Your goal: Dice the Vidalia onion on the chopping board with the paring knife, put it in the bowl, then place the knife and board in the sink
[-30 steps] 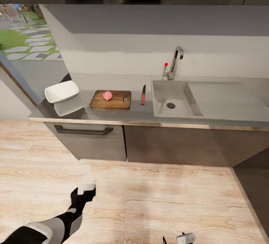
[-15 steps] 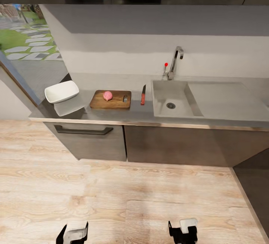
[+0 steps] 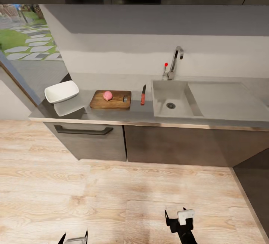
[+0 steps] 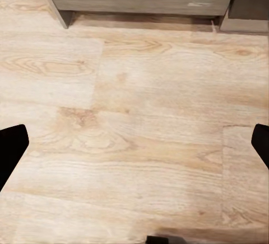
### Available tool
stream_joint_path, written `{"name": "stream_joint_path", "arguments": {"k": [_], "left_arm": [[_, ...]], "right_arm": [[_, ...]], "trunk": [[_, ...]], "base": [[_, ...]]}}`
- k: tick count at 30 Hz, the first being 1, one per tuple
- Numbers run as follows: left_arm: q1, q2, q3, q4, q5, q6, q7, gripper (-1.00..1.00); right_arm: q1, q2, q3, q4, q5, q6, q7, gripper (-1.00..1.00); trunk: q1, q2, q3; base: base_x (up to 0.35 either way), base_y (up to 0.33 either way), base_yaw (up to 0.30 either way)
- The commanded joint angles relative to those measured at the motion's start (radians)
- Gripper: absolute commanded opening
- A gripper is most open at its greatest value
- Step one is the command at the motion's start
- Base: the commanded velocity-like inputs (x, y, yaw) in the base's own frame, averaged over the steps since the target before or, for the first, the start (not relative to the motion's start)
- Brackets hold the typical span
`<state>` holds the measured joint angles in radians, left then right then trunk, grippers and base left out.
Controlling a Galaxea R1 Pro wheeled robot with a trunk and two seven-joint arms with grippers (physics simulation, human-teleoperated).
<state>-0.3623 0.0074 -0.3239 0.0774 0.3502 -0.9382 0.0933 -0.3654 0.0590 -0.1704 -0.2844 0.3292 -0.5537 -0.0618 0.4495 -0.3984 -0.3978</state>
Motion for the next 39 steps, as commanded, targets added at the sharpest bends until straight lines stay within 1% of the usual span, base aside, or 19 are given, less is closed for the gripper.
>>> {"name": "stream_joint_path", "arguments": {"k": [1,3,4,6,7,10,13,17,24,34,39], "left_arm": [[-0.001,0.001,-0.009,0.003,-0.002,0.002,0.010,1.00],[-0.001,0.002,-0.008,0.003,-0.002,0.013,0.010,1.00],[-0.001,0.002,-0.008,0.003,-0.002,0.018,0.010,1.00],[-0.001,0.004,-0.008,0.003,-0.002,0.021,0.010,1.00],[-0.001,0.004,-0.008,0.003,-0.002,0.027,0.010,1.00],[-0.001,0.005,-0.008,0.002,-0.003,0.044,0.010,1.00],[-0.001,0.004,-0.008,0.002,-0.003,0.061,0.010,1.00],[-0.001,0.004,-0.008,0.001,-0.003,0.083,0.011,1.00],[-0.001,0.003,-0.007,0.001,-0.004,0.122,0.011,1.00],[-0.001,0.003,-0.007,0.001,-0.004,0.177,0.011,1.00],[-0.001,0.003,-0.007,0.001,-0.004,0.177,0.011,1.00]], "right_arm": [[0.003,0.006,0.001,0.007,0.005,0.003,-0.012,1.00],[0.014,0.017,0.013,0.018,-0.006,0.014,-0.001,1.00],[0.020,0.017,0.019,0.024,-0.009,0.020,-0.001,1.00],[0.031,0.005,0.007,0.035,-0.003,0.008,0.010,1.00],[0.037,0.005,0.001,0.041,-0.002,0.003,0.016,1.00],[0.054,0.013,-0.015,0.058,0.000,-0.014,0.032,1.00],[0.071,0.014,-0.032,0.075,0.002,-0.031,0.049,1.00],[0.094,0.013,-0.054,0.097,0.002,-0.053,0.069,1.00],[0.131,0.013,-0.092,0.125,0.002,-0.093,0.064,1.00],[0.131,0.013,-0.093,0.125,0.002,-0.100,0.062,1.00],[0.131,0.013,-0.093,0.125,0.002,-0.100,0.062,1.00]], "trunk": [[0.000,-0.002,-0.001],[0.000,-0.002,-0.001],[0.000,-0.002,-0.001],[0.000,-0.002,-0.001],[0.000,-0.002,-0.001],[0.000,-0.002,-0.001],[0.000,-0.002,-0.001],[0.000,-0.002,-0.001],[0.000,-0.002,-0.001],[0.000,-0.002,-0.001],[0.000,-0.002,-0.001]], "base": [[0.000,0.000,0.000],[0.000,0.000,0.000],[0.000,0.000,0.000],[0.000,0.000,0.000],[0.000,0.000,0.000],[0.000,0.000,0.000],[0.000,0.071,0.000],[0.004,0.231,0.000],[0.108,0.301,0.000],[0.137,0.309,0.000],[0.149,0.310,0.000]]}}
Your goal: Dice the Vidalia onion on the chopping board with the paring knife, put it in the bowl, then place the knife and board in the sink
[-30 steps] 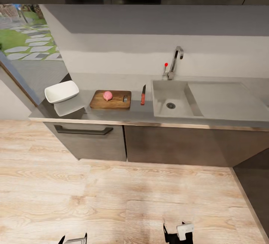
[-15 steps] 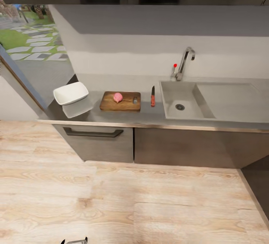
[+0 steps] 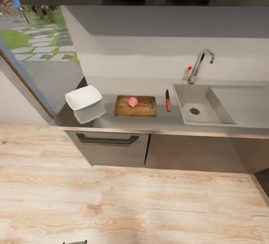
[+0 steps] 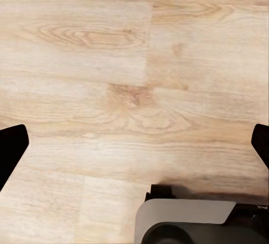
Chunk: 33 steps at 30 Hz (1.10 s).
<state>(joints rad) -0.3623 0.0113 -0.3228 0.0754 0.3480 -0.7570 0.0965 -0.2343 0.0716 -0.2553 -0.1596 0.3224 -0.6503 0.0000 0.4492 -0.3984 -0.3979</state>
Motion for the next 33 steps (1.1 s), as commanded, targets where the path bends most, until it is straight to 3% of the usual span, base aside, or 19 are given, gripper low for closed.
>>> {"name": "stream_joint_path", "arguments": {"k": [1,7,17,22,24,25,26,29,33], "left_arm": [[-0.001,-0.001,-0.008,0.003,-0.001,-0.004,0.008,1.00],[-0.001,-0.001,-0.008,0.003,-0.001,-0.003,0.008,1.00],[-0.001,-0.001,-0.008,0.003,-0.001,-0.002,0.008,1.00],[-0.001,-0.002,-0.008,0.004,-0.001,-0.002,0.007,1.00],[-0.001,-0.002,-0.008,0.004,-0.001,-0.002,0.006,1.00],[-0.001,-0.002,-0.008,0.004,-0.001,-0.001,0.006,1.00],[-0.001,-0.002,-0.008,0.004,-0.001,-0.001,0.006,1.00],[-0.001,-0.002,-0.008,0.004,-0.001,-0.001,0.006,1.00],[-0.001,-0.003,-0.008,0.004,-0.001,0.000,0.006,1.00]], "right_arm": [[0.000,0.001,-0.008,0.000,0.009,-0.003,0.000,1.00],[0.000,0.001,-0.008,0.000,0.009,-0.003,0.000,1.00],[0.000,0.002,-0.009,0.000,0.009,0.000,-0.002,1.00],[-0.001,0.003,-0.014,-0.047,0.010,0.036,-0.031,1.00],[-0.002,0.004,-0.014,-0.116,0.008,0.099,-0.049,1.00],[-0.002,0.010,-0.014,-0.341,0.006,0.351,-0.068,1.00],[-0.002,0.012,-0.013,-0.426,0.005,0.444,-0.070,1.00],[-0.002,0.021,-0.012,-0.633,0.004,0.630,-0.074,1.00],[-0.002,0.040,-0.009,-0.866,0.003,0.805,-0.077,1.00]], "trunk": [[0.001,-0.002,-0.001],[0.001,-0.002,-0.001],[0.001,-0.002,-0.001],[0.001,-0.002,-0.001],[0.001,-0.002,-0.001],[0.001,-0.002,-0.001],[0.001,-0.002,-0.001],[0.001,-0.002,-0.001],[0.001,-0.002,-0.001]], "base": [[0.150,0.310,0.000],[0.105,0.212,0.000],[0.013,0.026,0.000],[-0.096,0.001,0.000],[-0.269,0.000,0.000],[-0.318,0.000,0.000],[-0.323,0.000,0.000],[-0.327,0.000,0.000],[-0.241,0.000,0.000]]}}
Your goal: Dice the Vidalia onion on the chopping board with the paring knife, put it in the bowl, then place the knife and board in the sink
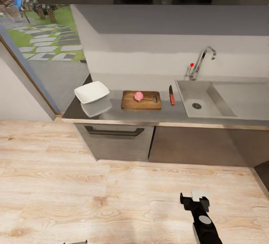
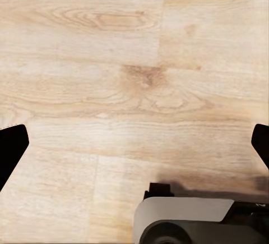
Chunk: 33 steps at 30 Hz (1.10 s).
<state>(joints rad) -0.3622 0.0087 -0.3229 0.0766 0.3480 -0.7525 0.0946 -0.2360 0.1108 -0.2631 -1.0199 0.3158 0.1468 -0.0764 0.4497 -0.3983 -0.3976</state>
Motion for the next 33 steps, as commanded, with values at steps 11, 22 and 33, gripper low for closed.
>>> {"name": "stream_joint_path", "arguments": {"k": [11,22,33], "left_arm": [[-0.001,-0.003,-0.008,0.003,-0.001,0.008,0.008,1.00],[-0.001,-0.003,-0.008,0.002,-0.001,0.019,0.008,1.00],[-0.001,-0.003,-0.008,0.003,-0.001,0.019,0.008,1.00]], "right_arm": [[-0.052,0.041,0.134,-0.412,0.011,0.418,-0.034,1.00],[-0.203,0.064,0.212,-0.471,0.013,0.585,-0.160,1.00],[-0.366,0.064,0.227,-0.471,0.013,0.721,-0.164,1.00]], "trunk": [[0.000,-0.002,-0.002],[0.000,-0.002,-0.002],[0.000,-0.002,-0.002]], "base": [[-0.034,0.000,0.000],[0.000,0.000,0.000],[0.000,0.000,0.000]]}}
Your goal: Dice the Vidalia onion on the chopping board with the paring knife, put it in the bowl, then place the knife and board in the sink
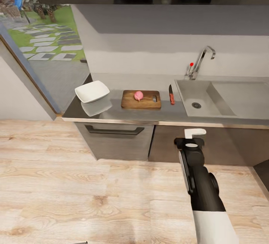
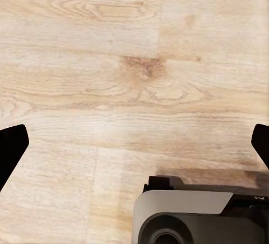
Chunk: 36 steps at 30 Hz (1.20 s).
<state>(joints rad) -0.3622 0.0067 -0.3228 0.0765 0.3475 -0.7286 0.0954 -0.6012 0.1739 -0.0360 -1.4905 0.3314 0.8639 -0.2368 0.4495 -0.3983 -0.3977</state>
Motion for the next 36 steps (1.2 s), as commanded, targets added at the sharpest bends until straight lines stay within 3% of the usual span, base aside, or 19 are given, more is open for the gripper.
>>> {"name": "stream_joint_path", "arguments": {"k": [1,4,9,17,23,24,28,32,36], "left_arm": [[-0.001,-0.001,-0.009,0.003,-0.001,-0.005,0.007,1.00],[-0.001,-0.001,-0.009,0.003,-0.001,-0.005,0.007,1.00],[-0.001,-0.001,-0.009,0.003,-0.001,-0.005,0.007,1.00],[-0.001,-0.001,-0.009,0.002,-0.001,-0.005,0.007,1.00],[-0.001,-0.001,-0.009,0.002,-0.001,-0.005,0.007,1.00],[-0.001,-0.001,-0.009,0.002,-0.001,-0.005,0.006,1.00],[-0.001,-0.001,-0.009,0.002,-0.002,-0.005,0.006,1.00],[-0.001,-0.001,-0.009,0.002,-0.002,-0.005,0.006,1.00],[-0.001,-0.001,-0.009,0.002,-0.002,-0.005,0.006,1.00]], "right_arm": [[-0.019,0.001,0.005,-0.001,-0.003,0.013,-0.004,1.00],[-0.057,0.001,0.021,-0.001,-0.003,0.033,-0.004,1.00],[-0.200,0.001,0.047,0.001,-0.003,0.106,-0.005,1.00],[-0.358,0.001,0.051,0.055,-0.005,0.120,-0.005,1.00],[-0.545,0.001,0.050,0.263,-0.004,0.120,-0.004,1.00],[-0.645,0.001,0.048,0.396,-0.003,0.117,-0.003,1.00],[-0.786,0.001,0.045,0.576,-0.003,0.113,-0.001,1.00],[-0.853,0.001,0.041,0.663,-0.013,0.106,0.000,1.00],[-0.871,0.001,0.014,0.688,-0.041,0.103,0.001,1.00]], "trunk": [[0.001,-0.002,-0.002],[0.001,-0.002,-0.002],[0.001,-0.002,-0.002],[0.001,-0.002,-0.002],[0.001,-0.002,-0.002],[0.001,-0.002,-0.002],[0.001,-0.002,-0.002],[0.001,-0.002,-0.002],[0.001,-0.002,-0.002]], "base": [[0.000,0.000,0.000],[0.000,0.000,0.000],[0.000,0.000,0.000],[0.000,0.000,0.000],[0.000,0.000,0.000],[0.000,0.000,0.000],[0.000,0.000,0.000],[0.000,0.000,0.000],[0.000,0.000,0.000]]}}
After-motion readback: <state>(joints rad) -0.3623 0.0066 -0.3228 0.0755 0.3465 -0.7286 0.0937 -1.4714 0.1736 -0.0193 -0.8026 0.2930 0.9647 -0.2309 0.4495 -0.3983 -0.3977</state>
